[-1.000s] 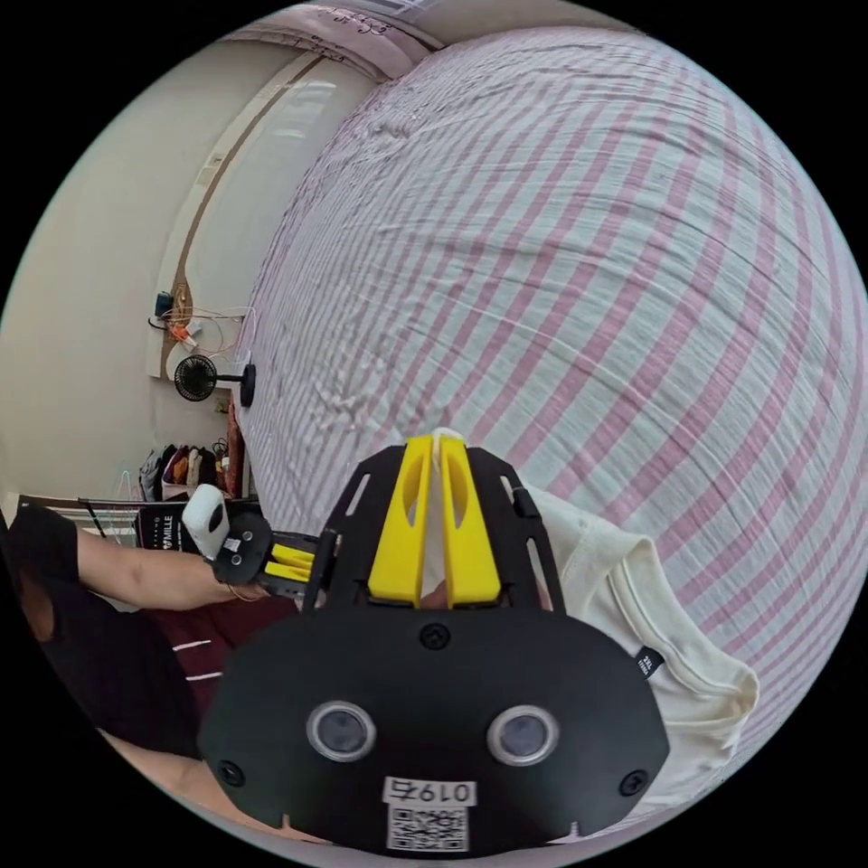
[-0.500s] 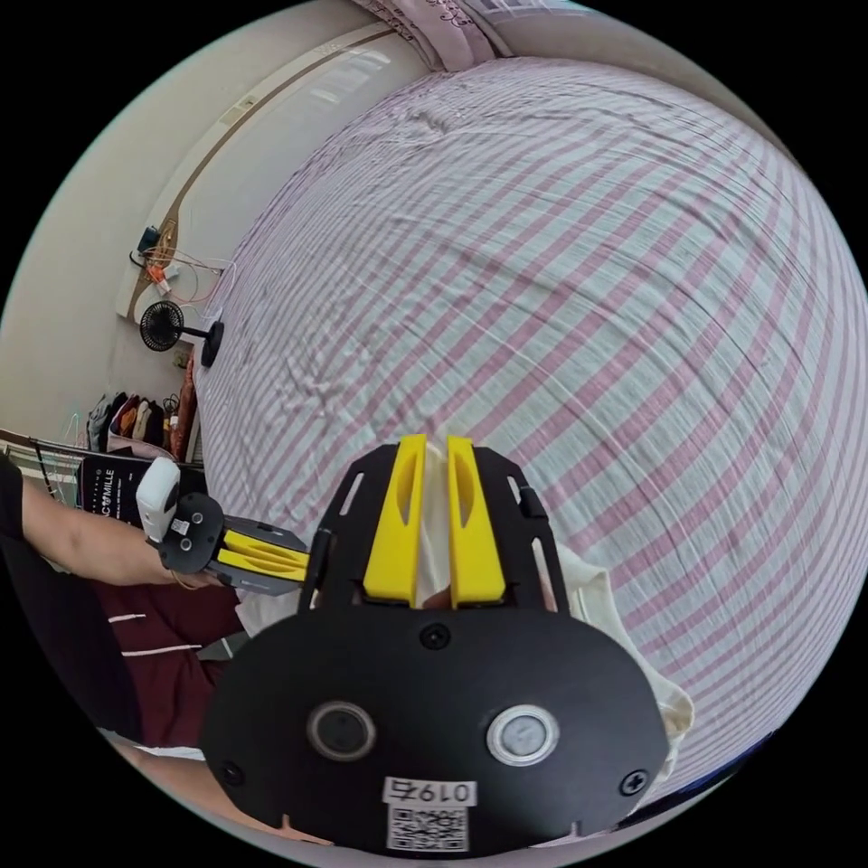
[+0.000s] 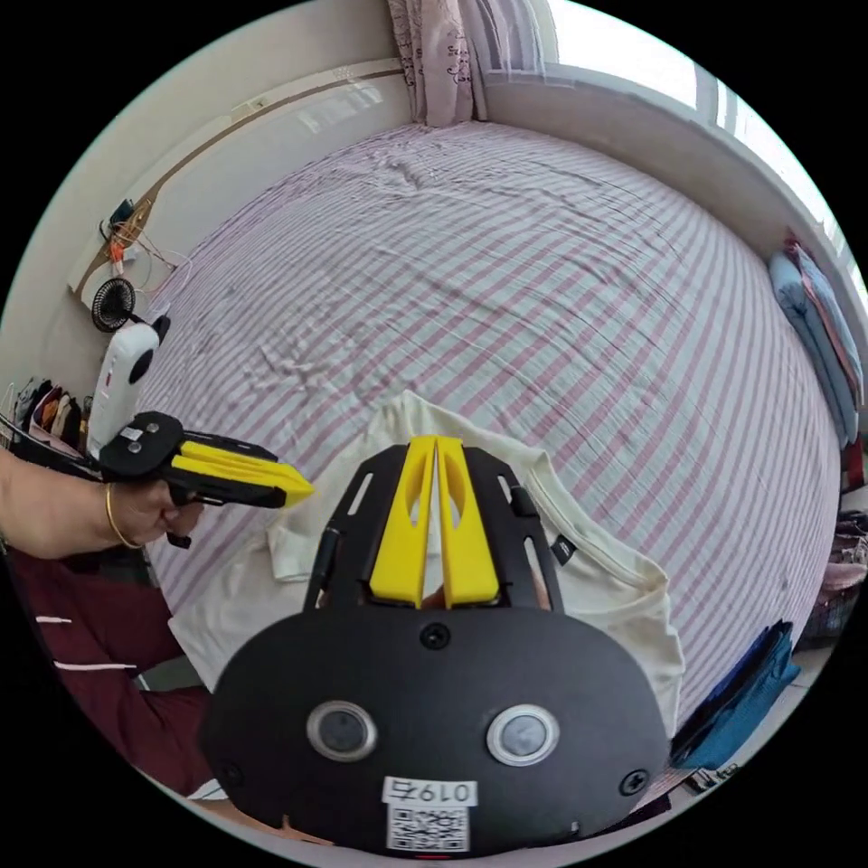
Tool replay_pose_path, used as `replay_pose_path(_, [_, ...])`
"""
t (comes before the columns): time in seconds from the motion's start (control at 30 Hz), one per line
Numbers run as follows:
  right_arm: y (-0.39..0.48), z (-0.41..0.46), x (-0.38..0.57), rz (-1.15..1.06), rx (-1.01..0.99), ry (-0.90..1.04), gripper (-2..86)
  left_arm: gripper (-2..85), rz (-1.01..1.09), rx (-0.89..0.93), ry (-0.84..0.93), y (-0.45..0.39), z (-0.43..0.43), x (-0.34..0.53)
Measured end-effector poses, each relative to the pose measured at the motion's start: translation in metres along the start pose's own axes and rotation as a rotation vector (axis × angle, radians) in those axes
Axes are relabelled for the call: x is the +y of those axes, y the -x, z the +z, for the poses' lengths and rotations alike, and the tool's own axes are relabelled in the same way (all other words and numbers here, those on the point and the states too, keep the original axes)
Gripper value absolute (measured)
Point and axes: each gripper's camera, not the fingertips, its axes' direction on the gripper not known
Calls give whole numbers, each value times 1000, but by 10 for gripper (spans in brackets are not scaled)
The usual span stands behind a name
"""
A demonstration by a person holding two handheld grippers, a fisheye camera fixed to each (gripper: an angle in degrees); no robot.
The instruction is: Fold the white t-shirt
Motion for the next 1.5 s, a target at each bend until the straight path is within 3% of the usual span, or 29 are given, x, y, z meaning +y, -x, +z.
replay_pose_path(0.13, [44,7,50,53,169,43,-10,10,20,-68,-13,-9,8,-12])
replay_pose_path(0.37, [82,34,99,112,225,121,-10,10,91,-83,-57,-30,22,-34])
replay_pose_path(0.5, [97,38,127,153,259,108,-10,10,121,-125,23,-36,40,-42])
replay_pose_path(0.73, [100,36,179,200,185,84,-10,8,137,-114,110,-47,64,-33])
replay_pose_path(0.97, [95,36,222,208,117,134,-10,5,326,-268,142,-85,90,-8])
replay_pose_path(1.1, [86,34,257,220,43,122,-10,6,242,-211,165,-82,94,-1])
replay_pose_path(1.23, [86,34,287,162,54,154,-10,7,106,-144,43,-70,83,18])
replay_pose_path(1.5, [92,35,351,161,139,160,-10,8,99,-89,-49,-96,77,99])
